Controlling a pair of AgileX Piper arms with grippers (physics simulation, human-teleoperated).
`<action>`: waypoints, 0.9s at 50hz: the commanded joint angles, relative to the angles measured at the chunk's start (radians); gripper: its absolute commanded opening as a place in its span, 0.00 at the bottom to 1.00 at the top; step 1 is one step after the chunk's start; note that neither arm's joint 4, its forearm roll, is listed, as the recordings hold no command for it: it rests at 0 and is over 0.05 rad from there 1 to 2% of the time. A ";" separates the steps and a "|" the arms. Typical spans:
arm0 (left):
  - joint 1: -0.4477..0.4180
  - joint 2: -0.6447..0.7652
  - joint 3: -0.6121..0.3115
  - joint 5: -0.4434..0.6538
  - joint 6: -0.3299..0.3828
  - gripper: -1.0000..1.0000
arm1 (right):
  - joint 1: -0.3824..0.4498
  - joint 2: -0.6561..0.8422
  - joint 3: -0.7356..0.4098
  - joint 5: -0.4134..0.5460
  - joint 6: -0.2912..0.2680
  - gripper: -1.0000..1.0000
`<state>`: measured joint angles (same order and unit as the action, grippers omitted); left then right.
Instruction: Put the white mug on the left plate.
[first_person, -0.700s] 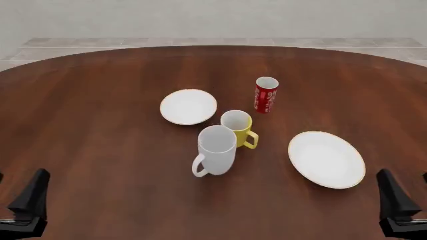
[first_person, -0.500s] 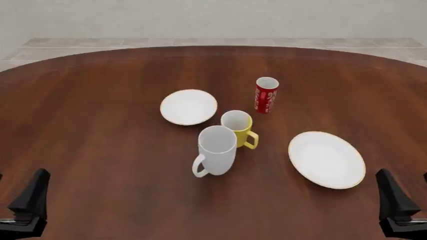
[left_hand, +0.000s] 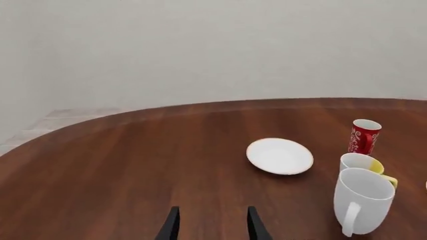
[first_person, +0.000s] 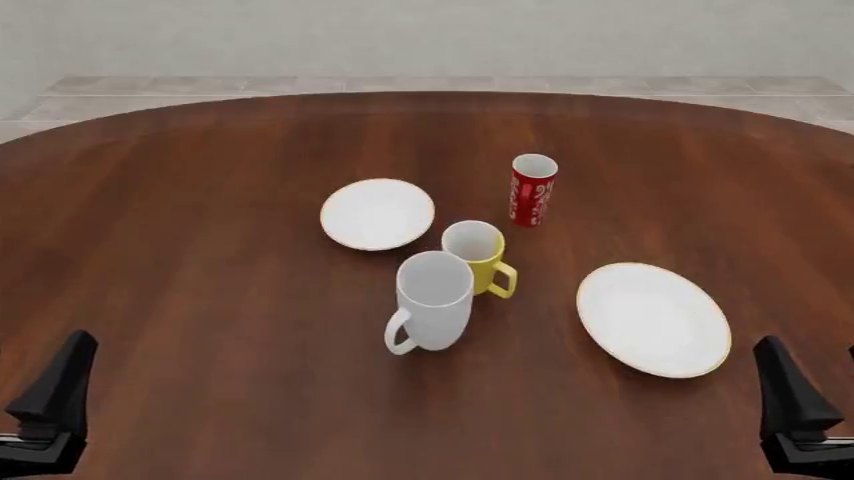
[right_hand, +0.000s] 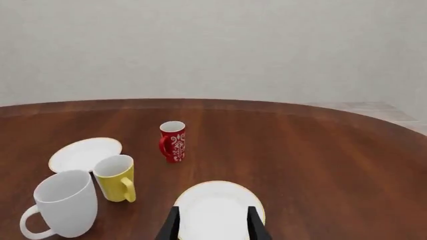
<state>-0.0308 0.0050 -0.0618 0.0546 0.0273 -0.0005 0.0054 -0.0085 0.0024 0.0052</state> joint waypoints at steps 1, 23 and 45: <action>-0.037 0.019 -0.037 0.023 0.040 1.00 | -0.001 -0.003 -0.002 0.006 0.003 1.00; -0.165 0.266 -0.119 -0.094 0.092 1.00 | -0.008 -0.001 0.000 0.002 0.012 1.00; -0.327 0.436 -0.204 -0.115 0.125 1.00 | -0.005 0.022 0.003 -0.018 0.013 1.00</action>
<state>-0.2874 0.3699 -0.2298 -0.0523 0.1369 -0.0057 0.0174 -0.0071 -0.0070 0.0168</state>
